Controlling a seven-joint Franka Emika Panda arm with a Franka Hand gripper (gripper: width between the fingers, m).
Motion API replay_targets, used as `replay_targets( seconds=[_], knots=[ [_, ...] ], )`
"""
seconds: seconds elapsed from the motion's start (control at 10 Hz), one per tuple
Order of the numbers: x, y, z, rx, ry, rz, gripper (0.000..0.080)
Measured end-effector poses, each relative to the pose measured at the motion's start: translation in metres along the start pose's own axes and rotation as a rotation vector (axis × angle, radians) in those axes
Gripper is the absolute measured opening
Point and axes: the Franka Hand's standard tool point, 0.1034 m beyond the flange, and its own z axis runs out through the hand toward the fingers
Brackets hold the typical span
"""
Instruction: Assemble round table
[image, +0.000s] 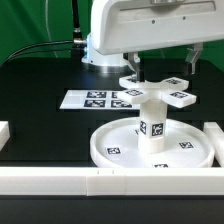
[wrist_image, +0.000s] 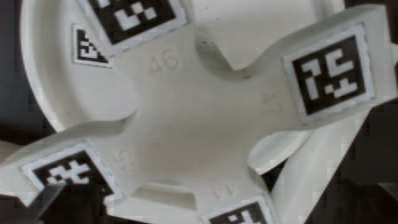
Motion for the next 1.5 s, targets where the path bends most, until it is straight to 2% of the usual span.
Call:
replay_targets(
  seconds=[0.4, 0.8, 1.2, 1.5],
  knots=[
    [-0.0006, 0.0029, 0.0001, -0.003, 0.0, -0.289, 0.0649],
    [0.0005, 0.0008, 0.0004, -0.035, -0.029, -0.743, 0.0649],
    [-0.0015, 0.0052, 0.0011, -0.052, -0.063, -1.01, 0.0649],
    [-0.0053, 0.006, 0.0045, -0.052, -0.08, -1.132, 0.0649]
  ],
)
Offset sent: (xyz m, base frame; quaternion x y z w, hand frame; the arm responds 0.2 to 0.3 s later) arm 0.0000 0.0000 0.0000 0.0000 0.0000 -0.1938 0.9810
